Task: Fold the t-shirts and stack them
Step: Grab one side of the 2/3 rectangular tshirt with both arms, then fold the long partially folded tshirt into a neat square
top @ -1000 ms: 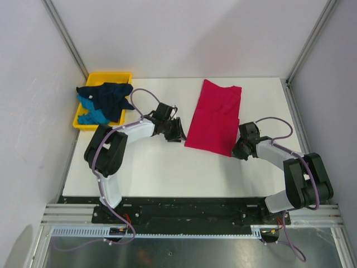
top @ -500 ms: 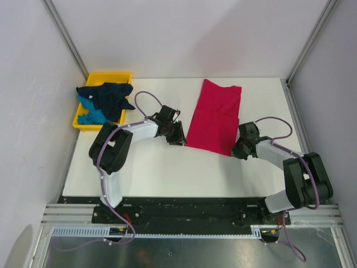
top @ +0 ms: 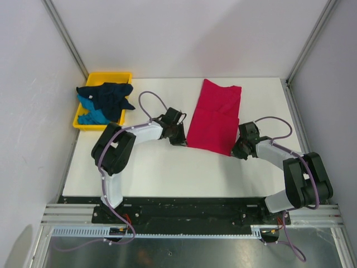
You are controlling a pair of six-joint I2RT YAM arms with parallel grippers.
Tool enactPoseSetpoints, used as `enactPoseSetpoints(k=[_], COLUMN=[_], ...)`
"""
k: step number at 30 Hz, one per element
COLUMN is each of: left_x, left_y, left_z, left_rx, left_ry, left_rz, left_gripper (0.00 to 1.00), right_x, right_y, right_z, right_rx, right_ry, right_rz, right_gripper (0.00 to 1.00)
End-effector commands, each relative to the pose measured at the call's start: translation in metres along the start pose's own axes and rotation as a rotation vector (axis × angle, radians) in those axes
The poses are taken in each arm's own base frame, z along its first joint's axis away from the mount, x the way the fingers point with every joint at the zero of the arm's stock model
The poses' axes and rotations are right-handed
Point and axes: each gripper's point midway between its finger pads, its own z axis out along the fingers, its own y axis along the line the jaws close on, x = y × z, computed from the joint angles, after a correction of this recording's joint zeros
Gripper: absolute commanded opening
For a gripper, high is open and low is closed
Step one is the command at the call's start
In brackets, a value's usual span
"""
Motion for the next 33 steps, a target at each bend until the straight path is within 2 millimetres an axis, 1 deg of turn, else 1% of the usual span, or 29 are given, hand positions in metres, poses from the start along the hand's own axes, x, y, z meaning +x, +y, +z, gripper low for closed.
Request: enactPoseSetpoints(k=[1,3,5,7,10,13,16,20,23,26,28,30,33], left_x=[0.013,0.011,0.016,0.026,0.047,0.072,0.098,0.120,0.133,0.138,0.137,0.132,0.116], left_y=[0.020,0.019,0.020,0.021,0.026,0.028,0.032,0.039,0.042,0.042,0.038,0.030,0.015], left_z=[0.004,-0.007,-0.019,-0.032,-0.047,-0.062,-0.077,-0.100,-0.111,-0.119,-0.125,-0.133,-0.149], left_rx=[-0.113,-0.115,-0.116,-0.113,-0.116,-0.110,-0.097,-0.061,-0.029,0.002,0.024,0.049,0.078], left_ry=[0.005,-0.023,-0.039,-0.050,-0.054,-0.055,-0.062,-0.110,-0.122,-0.136,-0.141,-0.154,-0.203], left_rz=[-0.033,-0.048,-0.065,-0.080,-0.082,-0.072,-0.081,-0.112,-0.116,-0.115,-0.107,-0.097,-0.073], left_gripper=[0.05,0.01,0.00,0.00,0.00,0.00,0.00,0.00,0.00,0.00,0.00,0.00,0.00], right_x=[0.006,0.008,0.009,0.013,0.023,0.040,0.062,0.091,0.103,0.106,0.104,0.099,0.084], right_y=[-0.015,-0.015,-0.014,-0.013,-0.010,-0.011,-0.012,-0.016,-0.021,-0.019,-0.017,-0.012,0.000], right_z=[0.004,0.002,-0.003,-0.010,-0.023,-0.038,-0.056,-0.081,-0.095,-0.108,-0.114,-0.122,-0.138], right_rx=[0.046,0.040,0.034,0.029,0.008,-0.015,-0.035,-0.069,-0.089,-0.126,-0.143,-0.158,-0.175], right_ry=[0.015,0.023,0.024,0.028,0.036,0.052,0.066,0.075,0.076,0.066,0.057,0.042,-0.002], right_rz=[-0.034,-0.045,-0.057,-0.079,-0.099,-0.118,-0.141,-0.158,-0.152,-0.139,-0.133,-0.130,-0.140], right_gripper=[0.00,0.00,0.00,0.00,0.00,0.00,0.00,0.00,0.00,0.00,0.00,0.00,0.00])
